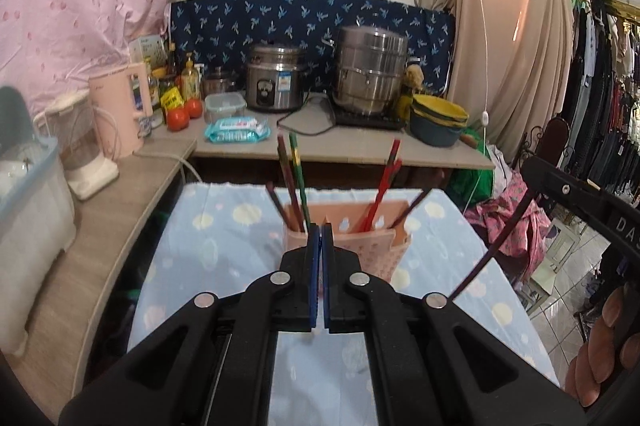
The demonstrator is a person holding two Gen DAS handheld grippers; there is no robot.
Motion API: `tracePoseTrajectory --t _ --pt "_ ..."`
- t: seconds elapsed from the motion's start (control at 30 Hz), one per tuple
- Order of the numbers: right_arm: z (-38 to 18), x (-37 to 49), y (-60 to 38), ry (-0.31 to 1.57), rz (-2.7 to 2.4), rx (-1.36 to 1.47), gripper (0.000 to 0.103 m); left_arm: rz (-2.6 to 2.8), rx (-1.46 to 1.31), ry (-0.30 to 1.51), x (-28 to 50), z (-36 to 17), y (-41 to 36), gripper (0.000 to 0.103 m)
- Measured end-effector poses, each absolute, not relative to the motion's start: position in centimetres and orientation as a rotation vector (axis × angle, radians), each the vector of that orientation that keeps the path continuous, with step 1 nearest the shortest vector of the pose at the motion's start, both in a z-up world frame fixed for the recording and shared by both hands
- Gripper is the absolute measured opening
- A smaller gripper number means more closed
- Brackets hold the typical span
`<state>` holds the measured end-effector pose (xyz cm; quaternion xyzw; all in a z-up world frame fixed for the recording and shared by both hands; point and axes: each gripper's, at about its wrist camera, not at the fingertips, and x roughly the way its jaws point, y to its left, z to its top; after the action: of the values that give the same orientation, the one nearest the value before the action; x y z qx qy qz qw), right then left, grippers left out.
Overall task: Organize utensils
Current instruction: 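Lift and carry the spoon and chopstick with both tools to the pink basket, then open the right tool over the basket while the left tool releases the spoon into it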
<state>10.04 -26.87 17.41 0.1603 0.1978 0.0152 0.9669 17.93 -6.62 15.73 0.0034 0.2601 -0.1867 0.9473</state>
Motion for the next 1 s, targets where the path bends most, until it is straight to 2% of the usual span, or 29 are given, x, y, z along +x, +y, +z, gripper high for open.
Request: tracePoseTrajectory --t 0.33,0.5,1.0 --pt "23.6 15.5 -28.5 0.244 -0.002 0.331 0.007 -0.362 0.0 0.483 23.4 18.9 -8.3 0.001" --pt "24.6 18.2 -29.5 0.206 -0.023 0.349 0.007 -0.36 0.004 0.497 25.7 18.5 -9.1 0.001" --pt "18.3 24.1 -29.3 0.374 -0.023 0.336 0.007 -0.348 0.006 0.597 28.9 14.2 -10.0 0.001"
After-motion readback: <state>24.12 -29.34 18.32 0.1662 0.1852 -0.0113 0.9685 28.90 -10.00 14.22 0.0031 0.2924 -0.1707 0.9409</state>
